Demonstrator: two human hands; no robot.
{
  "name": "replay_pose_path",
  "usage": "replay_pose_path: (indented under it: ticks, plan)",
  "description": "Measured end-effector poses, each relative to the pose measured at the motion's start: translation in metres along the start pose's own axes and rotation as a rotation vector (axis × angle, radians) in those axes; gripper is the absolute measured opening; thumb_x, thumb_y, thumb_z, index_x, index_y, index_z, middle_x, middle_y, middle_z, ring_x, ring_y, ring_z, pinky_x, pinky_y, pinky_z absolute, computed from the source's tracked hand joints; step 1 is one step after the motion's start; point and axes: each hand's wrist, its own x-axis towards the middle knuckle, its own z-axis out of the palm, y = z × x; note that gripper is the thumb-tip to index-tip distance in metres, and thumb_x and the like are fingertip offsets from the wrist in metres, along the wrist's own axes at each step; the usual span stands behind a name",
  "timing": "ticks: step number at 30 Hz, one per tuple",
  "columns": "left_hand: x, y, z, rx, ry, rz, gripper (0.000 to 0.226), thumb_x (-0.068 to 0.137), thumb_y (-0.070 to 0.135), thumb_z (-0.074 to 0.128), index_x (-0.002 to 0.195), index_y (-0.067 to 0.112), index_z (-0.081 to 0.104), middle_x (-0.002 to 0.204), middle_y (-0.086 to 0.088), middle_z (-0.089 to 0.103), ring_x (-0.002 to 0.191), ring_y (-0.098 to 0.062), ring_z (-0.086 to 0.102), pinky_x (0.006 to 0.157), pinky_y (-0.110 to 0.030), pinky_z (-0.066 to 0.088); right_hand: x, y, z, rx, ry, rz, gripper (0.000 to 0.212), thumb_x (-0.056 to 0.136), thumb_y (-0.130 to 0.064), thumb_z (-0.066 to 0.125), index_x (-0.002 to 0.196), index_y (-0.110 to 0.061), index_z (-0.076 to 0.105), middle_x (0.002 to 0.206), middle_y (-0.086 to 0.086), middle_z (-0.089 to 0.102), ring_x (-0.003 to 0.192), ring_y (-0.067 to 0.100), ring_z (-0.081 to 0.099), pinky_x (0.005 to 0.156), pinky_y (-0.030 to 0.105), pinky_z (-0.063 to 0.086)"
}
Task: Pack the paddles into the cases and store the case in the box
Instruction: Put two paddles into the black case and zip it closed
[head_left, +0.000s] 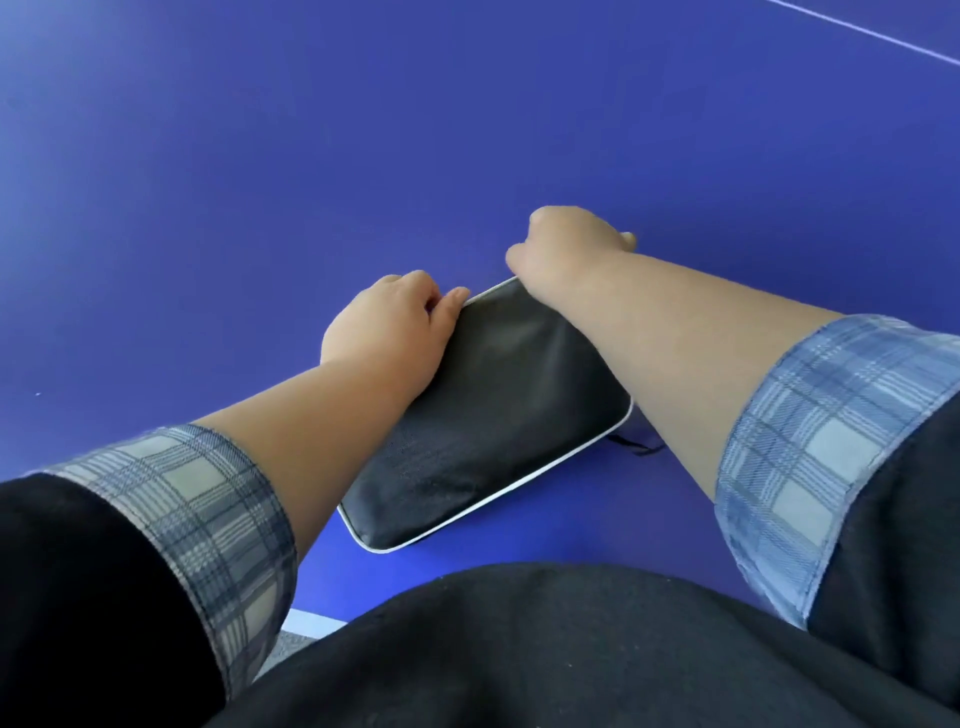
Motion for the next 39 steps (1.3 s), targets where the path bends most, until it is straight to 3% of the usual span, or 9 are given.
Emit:
replay_pose_path:
  ticks: [4,8,11,16,20,26,33,36,39]
  plan:
    - [0.002,0.008,-0.003,0.085,-0.047,0.003,0.045,0.096,0.061,0.027,0.082,0.025,0.05,0.082,0.008,0.05,0.066,-0.016,0.05,0.048,-0.03,0.03,-0.005,0.053,0.004,0.238,0.002,0.157,0.021,0.081,-0.022,0.045,0.067,-0.015,0.031,0.067,0.001,0.034,0.058,0.023,0.026,0.055,0.031,0.024]
    - [-0.004,0.034,-0.005,0.053,0.016,0.092,0.029,0.101,0.043,0.037,0.111,0.023,0.056,0.114,-0.001,0.057,0.104,-0.027,0.05,0.079,-0.038,0.04,-0.016,0.072,0.017,0.473,-0.032,0.207,0.025,0.086,-0.028,0.052,0.065,-0.017,0.044,0.065,0.0,0.042,0.054,0.019,0.037,0.05,0.031,0.034]
    - [0.003,0.08,0.001,0.064,-0.047,0.329,0.045,0.098,0.046,0.043,0.139,0.027,0.045,0.136,-0.003,0.05,0.125,-0.028,0.044,0.099,-0.043,0.036,-0.019,0.072,0.012,0.586,-0.066,0.303,0.017,0.082,-0.028,0.052,0.074,-0.014,0.046,0.067,0.002,0.041,0.057,0.021,0.034,0.051,0.03,0.029]
    - [0.027,0.115,0.016,0.077,-0.225,0.18,0.039,0.096,0.055,0.041,0.116,0.03,0.064,0.117,0.0,0.054,0.119,-0.026,0.044,0.074,-0.042,0.044,-0.029,0.081,0.012,0.794,-0.126,0.404,0.008,0.078,-0.022,0.052,0.081,-0.017,0.057,0.074,0.006,0.048,0.063,0.025,0.038,0.059,0.034,0.031]
    - [0.026,0.105,0.022,0.079,-0.119,0.207,0.039,0.101,0.048,0.037,0.107,0.023,0.066,0.112,-0.002,0.052,0.113,-0.028,0.046,0.077,-0.045,0.046,-0.04,0.095,0.02,0.854,-0.196,0.429,0.003,0.077,-0.017,0.052,0.076,-0.019,0.052,0.065,0.002,0.034,0.051,0.018,0.025,0.05,0.028,0.019]
    - [0.028,0.104,0.025,0.096,-0.062,0.206,0.039,0.102,0.047,0.038,0.102,0.019,0.065,0.112,-0.005,0.05,0.11,-0.029,0.048,0.069,-0.041,0.038,-0.096,0.133,0.051,0.834,-0.202,0.529,0.005,0.075,-0.021,0.05,0.077,-0.018,0.052,0.057,0.001,0.036,0.047,0.02,0.028,0.048,0.025,0.021]
    - [0.024,0.108,0.025,0.087,0.0,0.18,0.04,0.102,0.045,0.038,0.109,0.013,0.061,0.118,-0.009,0.05,0.111,-0.031,0.048,0.068,-0.044,0.04,-0.147,0.131,0.094,1.225,-0.277,0.742,0.012,0.083,-0.025,0.056,0.077,-0.019,0.064,0.054,-0.008,0.046,0.042,0.011,0.033,0.034,0.015,0.025]
    - [0.023,0.104,0.016,-0.011,-0.038,0.168,0.033,0.101,0.044,0.038,0.111,0.017,0.054,0.116,-0.005,0.053,0.099,-0.03,0.054,0.067,-0.041,0.041,-0.164,0.13,0.098,1.28,-0.263,0.749,0.021,0.093,-0.037,0.06,0.087,-0.019,0.067,0.07,-0.008,0.065,0.048,0.01,0.053,0.042,0.021,0.039]
    - [0.016,0.077,0.0,-0.111,-0.138,0.08,0.038,0.095,0.052,0.041,0.123,0.026,0.047,0.105,0.004,0.061,0.078,-0.02,0.059,0.059,-0.033,0.04,-0.193,0.117,0.114,1.448,-0.304,0.73,0.023,0.097,-0.036,0.056,0.103,-0.016,0.067,0.096,-0.001,0.074,0.08,0.015,0.071,0.066,0.031,0.056]
